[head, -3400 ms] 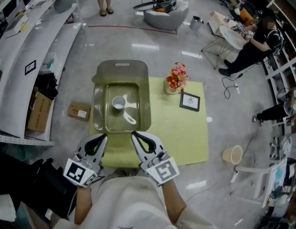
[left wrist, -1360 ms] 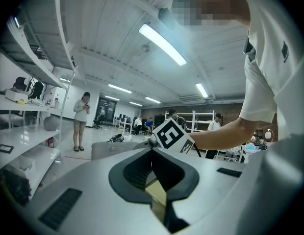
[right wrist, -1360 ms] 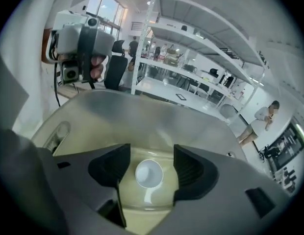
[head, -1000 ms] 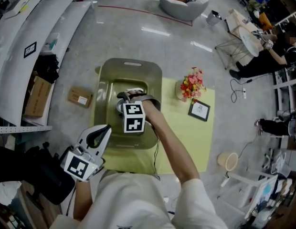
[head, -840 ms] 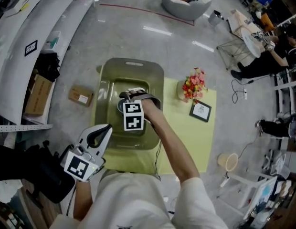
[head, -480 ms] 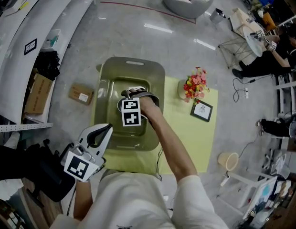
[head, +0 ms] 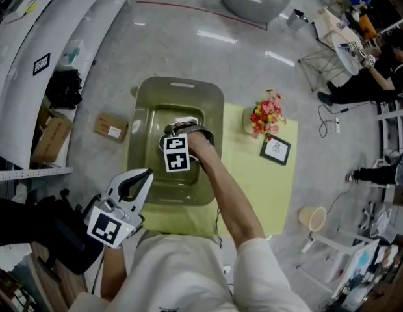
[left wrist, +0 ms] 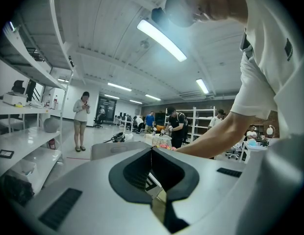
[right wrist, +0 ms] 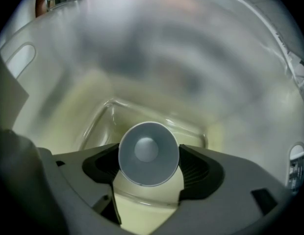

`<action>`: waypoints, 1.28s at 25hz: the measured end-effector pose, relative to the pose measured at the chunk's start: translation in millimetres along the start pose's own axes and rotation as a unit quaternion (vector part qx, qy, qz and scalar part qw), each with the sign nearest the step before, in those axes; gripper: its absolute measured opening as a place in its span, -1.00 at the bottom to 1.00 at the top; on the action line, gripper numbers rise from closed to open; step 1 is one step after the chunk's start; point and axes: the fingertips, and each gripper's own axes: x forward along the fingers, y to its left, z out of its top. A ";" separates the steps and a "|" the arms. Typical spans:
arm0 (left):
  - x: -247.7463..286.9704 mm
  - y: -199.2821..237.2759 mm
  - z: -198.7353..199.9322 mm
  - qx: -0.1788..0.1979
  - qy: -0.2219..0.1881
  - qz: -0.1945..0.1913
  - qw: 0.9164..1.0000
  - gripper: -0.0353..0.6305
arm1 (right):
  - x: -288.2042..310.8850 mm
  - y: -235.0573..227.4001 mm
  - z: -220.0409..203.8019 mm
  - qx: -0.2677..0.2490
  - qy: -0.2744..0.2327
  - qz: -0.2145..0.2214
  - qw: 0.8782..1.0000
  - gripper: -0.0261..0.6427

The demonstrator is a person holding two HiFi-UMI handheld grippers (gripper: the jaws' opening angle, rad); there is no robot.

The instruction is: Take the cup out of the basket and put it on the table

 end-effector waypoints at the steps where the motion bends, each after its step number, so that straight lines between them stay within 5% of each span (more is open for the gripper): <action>1: -0.3 -0.2 -0.4 0.000 0.001 0.000 1.000 -0.86 | -0.3 0.5 0.3 -0.001 0.000 0.000 1.000 0.17; 32: -10.3 -12.8 4.7 0.018 0.004 0.014 1.000 -0.86 | -104.0 19.8 44.9 0.005 -0.065 -0.044 0.997 0.13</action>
